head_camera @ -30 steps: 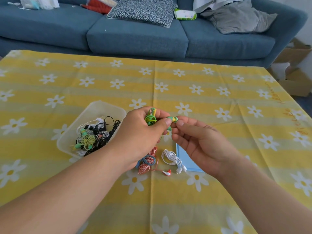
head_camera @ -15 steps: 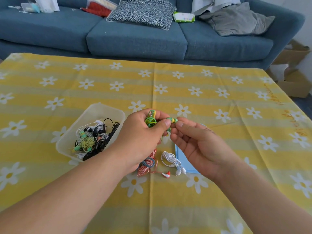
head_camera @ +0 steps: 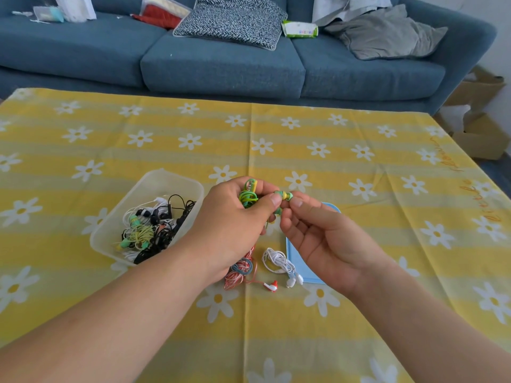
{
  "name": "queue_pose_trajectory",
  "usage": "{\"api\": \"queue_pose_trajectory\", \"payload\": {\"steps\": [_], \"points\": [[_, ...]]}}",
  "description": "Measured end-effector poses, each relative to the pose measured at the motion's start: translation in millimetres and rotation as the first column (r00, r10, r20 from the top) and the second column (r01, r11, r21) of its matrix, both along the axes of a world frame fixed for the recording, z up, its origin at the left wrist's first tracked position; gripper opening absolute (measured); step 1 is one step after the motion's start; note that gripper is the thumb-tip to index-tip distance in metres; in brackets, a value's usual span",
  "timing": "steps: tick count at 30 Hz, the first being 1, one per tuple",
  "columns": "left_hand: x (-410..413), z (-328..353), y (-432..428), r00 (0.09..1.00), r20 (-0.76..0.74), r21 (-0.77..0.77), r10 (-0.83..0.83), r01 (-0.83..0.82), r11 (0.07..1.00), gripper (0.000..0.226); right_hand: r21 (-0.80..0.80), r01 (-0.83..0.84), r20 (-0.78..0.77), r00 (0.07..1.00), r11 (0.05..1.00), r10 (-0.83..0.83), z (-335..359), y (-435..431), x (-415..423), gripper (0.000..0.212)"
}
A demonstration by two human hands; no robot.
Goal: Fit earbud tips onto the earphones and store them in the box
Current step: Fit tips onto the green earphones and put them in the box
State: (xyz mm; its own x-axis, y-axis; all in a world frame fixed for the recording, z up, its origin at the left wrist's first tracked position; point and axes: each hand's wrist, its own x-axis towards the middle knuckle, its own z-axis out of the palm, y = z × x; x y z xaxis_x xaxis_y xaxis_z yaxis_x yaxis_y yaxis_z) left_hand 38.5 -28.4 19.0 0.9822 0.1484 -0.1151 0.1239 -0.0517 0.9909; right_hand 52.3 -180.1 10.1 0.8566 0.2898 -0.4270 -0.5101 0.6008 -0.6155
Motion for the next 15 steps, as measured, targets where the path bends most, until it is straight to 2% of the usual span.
{"api": "queue_pose_trajectory", "payload": {"steps": [6,15], "points": [[-0.9,-0.1,-2.0,1.000,0.001,0.011,0.017,-0.017,1.000,0.008,-0.026,0.015,0.022,1.000,1.000,-0.014,-1.6,-0.6,-0.6,0.018],[1.4,-2.9,-6.3,0.998,0.001,0.015,0.066,-0.066,0.998,0.003,-0.098,0.051,0.085,0.995,0.994,-0.042,-1.8,1.0,-4.6,0.013]]}}
